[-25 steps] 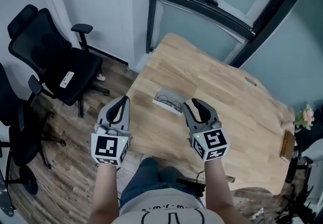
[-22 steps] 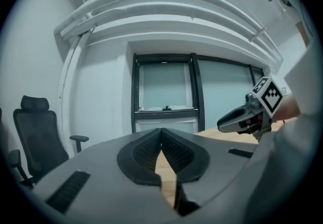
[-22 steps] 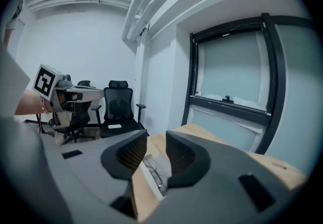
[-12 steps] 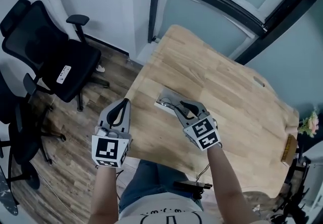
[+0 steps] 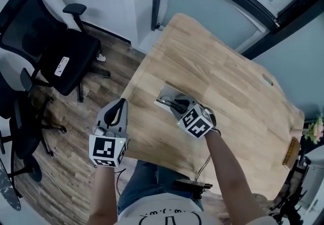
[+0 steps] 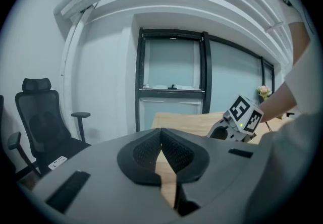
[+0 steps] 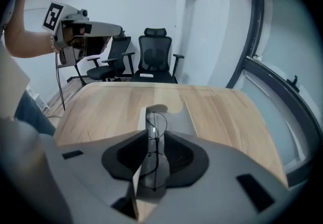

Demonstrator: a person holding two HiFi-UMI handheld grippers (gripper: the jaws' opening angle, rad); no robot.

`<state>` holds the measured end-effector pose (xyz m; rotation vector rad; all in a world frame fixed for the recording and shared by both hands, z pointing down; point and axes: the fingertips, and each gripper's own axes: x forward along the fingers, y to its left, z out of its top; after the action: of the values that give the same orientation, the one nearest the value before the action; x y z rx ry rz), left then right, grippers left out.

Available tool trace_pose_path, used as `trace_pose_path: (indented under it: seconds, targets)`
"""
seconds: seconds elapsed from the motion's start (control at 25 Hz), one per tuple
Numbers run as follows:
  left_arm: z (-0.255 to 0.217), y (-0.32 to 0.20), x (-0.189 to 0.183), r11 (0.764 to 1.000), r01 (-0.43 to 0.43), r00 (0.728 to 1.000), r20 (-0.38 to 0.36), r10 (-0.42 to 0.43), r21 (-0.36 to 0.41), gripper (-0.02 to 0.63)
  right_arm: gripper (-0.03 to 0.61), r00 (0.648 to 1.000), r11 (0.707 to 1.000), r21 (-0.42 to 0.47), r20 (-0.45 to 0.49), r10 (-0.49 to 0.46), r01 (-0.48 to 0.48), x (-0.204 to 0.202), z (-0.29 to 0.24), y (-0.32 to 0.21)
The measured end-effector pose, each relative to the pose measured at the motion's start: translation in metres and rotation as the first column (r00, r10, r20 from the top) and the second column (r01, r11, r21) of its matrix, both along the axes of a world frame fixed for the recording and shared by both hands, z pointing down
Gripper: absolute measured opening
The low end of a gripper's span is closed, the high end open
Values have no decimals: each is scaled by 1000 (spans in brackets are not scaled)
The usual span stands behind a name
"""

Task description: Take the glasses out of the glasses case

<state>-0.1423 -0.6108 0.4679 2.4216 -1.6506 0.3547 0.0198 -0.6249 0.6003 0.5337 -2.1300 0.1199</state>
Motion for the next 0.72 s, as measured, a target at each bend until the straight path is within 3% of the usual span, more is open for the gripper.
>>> trace_pose_path:
  seconds: [0.2, 0.36, 0.72]
  targets:
    - [6, 1, 0, 1000, 10, 1000, 3, -10, -14, 17, 86, 998, 998, -53, -51, -42, 39, 4, 14, -2]
    - [6, 2, -8, 1000, 25, 1000, -4, -25, -18, 17, 34, 994, 994, -85, -79, -77, 70, 3, 21, 2]
    - [-2, 8, -13, 999, 40, 999, -11, -40, 18, 17, 15, 998, 998, 55, -52, -40, 43, 2, -3, -6]
